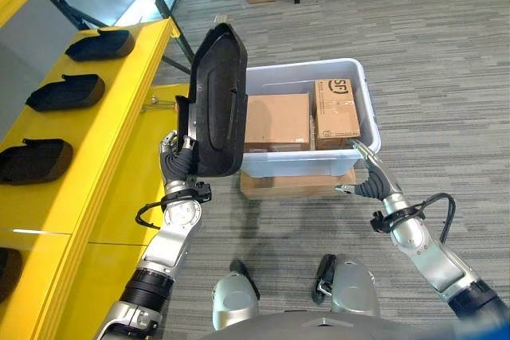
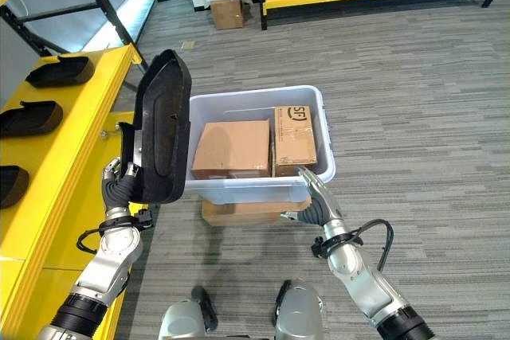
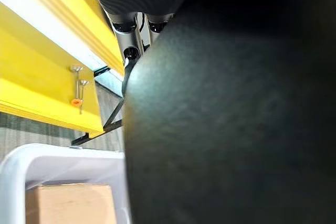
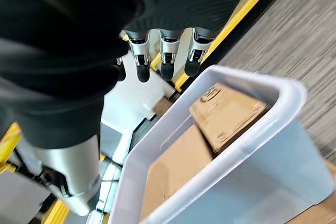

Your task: Move parts from the plastic box to the shelf.

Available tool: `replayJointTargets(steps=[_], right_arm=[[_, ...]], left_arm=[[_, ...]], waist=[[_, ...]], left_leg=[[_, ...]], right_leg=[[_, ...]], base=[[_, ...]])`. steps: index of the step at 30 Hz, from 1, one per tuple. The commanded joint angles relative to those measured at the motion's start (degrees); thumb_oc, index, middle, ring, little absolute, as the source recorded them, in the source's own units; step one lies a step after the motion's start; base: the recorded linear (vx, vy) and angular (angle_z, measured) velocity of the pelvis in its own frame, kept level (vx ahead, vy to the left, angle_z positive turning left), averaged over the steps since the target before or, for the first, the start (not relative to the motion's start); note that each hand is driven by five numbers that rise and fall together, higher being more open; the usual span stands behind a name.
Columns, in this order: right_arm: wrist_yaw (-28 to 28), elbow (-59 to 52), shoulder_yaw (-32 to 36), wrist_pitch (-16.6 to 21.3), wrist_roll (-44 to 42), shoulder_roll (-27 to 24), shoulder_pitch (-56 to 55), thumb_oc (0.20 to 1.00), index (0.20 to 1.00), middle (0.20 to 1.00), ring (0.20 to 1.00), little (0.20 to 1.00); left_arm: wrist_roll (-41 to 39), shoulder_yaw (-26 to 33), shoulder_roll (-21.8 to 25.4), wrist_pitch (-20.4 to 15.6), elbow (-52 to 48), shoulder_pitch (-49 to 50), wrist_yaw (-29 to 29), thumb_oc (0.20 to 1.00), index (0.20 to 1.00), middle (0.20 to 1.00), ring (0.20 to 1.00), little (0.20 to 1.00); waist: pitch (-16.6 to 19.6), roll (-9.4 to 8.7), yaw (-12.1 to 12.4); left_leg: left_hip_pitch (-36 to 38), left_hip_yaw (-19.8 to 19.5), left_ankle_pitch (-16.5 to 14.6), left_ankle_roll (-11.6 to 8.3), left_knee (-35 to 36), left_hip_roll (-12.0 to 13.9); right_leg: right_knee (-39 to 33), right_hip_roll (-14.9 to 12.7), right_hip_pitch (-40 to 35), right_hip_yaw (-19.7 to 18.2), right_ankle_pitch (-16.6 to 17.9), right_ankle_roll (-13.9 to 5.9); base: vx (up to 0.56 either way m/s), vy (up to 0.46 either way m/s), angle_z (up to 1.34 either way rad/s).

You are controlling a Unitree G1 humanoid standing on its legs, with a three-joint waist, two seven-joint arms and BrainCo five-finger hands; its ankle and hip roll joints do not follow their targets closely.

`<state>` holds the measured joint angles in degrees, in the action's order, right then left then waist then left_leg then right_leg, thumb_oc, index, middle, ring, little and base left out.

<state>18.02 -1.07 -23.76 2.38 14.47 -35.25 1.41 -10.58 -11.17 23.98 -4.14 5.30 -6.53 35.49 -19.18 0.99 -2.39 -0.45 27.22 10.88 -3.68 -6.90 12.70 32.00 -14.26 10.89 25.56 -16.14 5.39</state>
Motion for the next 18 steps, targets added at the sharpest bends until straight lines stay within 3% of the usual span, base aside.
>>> replayJointTargets(steps=[1,3,4,5,6,10,16,18], right_arm=[[3.22,-3.93,0.02,4.61,0.31,0.40,4.97,1.000,1.000,1.000,1.000,1.000],[4.19,-3.52,0.27,3.93,-0.01,0.80,5.32,1.000,1.000,1.000,1.000,1.000],[4.57,-3.22,0.57,3.69,-0.10,1.05,5.48,1.000,1.000,1.000,1.000,1.000],[4.31,-3.15,0.63,3.42,-0.06,1.81,5.22,1.000,1.000,1.000,1.000,1.000],[4.06,-3.06,0.29,3.38,0.07,2.23,5.36,1.000,1.000,1.000,1.000,1.000],[2.27,-2.34,-1.60,4.63,-1.38,4.53,6.46,1.000,1.000,1.000,1.000,1.000],[-0.21,-4.00,-3.69,6.40,0.11,6.22,8.16,1.000,1.000,1.000,1.000,1.000],[-0.89,-4.99,-5.03,5.87,0.94,6.77,9.15,1.000,1.000,1.000,1.000,1.000]], left_arm=[[-1.52,3.75,1.70,-4.85,-4.78,-1.62,-3.01,0.200,0.200,0.200,0.200,0.200],[-1.19,3.54,1.44,-5.43,-4.90,-1.20,-4.08,0.200,0.200,0.200,0.200,0.200],[-0.91,3.59,1.35,-5.67,-5.39,-0.87,-4.23,0.200,0.200,0.200,0.200,0.200],[-0.88,3.69,1.41,-5.44,-5.79,-0.27,-4.46,0.200,0.200,0.200,0.200,0.200],[-0.87,3.72,1.49,-5.02,-5.88,-0.19,-4.61,0.200,0.200,0.200,0.200,0.200],[1.32,3.86,1.72,-3.02,-6.45,0.91,-6.56,0.200,0.200,0.200,0.200,0.200],[3.13,4.22,2.20,-1.05,-7.33,2.65,-9.62,0.200,0.200,0.200,0.200,0.200],[3.82,4.68,2.28,-0.79,-8.03,3.88,-11.17,0.200,0.200,0.200,0.200,0.200]], waist=[[1.98,-1.48,-1.24],[3.02,-1.02,-0.66],[3.88,-0.61,-0.52],[5.07,-0.01,-0.42],[5.48,0.08,-0.13],[6.40,0.70,2.72],[5.73,0.44,6.89],[5.41,0.30,8.80]], left_leg=[[0.26,1.41,-9.32,-4.56,-20.36,7.55],[1.22,2.14,-11.22,-3.73,-19.53,5.23],[2.83,3.39,-12.56,-2.79,-15.75,3.06],[5.72,4.65,-14.78,-0.83,-6.12,-0.57],[6.23,4.43,-15.22,-0.35,-3.43,-1.63],[7.41,1.36,-13.62,0.25,4.10,-4.77],[6.29,-1.15,-14.62,1.74,3.80,-7.35],[6.30,-2.18,-14.96,2.33,4.32,-8.55]], right_leg=[[-16.72,3.02,-12.15,1.57,4.68,-5.97],[-18.28,3.49,-12.74,2.81,5.70,-6.37],[-19.18,3.34,-12.82,4.00,6.97,-7.26],[-19.10,2.39,-12.36,5.43,8.98,-8.95],[-19.51,2.14,-12.37,5.63,9.80,-9.64],[-20.93,1.30,-12.85,6.80,12.26,-12.48],[-21.60,-0.84,-13.98,9.62,14.33,-13.90],[-22.46,-2.31,-14.44,10.95,16.45,-14.86]], base=[[-0.20,0.038,1.22],[-0.13,0.122,0.95],[-0.11,0.382,1.06],[-0.12,0.470,1.34],[-0.09,0.449,1.32],[-0.07,0.337,0.78],[-0.07,0.199,0.33],[-0.08,0.195,0.39]])
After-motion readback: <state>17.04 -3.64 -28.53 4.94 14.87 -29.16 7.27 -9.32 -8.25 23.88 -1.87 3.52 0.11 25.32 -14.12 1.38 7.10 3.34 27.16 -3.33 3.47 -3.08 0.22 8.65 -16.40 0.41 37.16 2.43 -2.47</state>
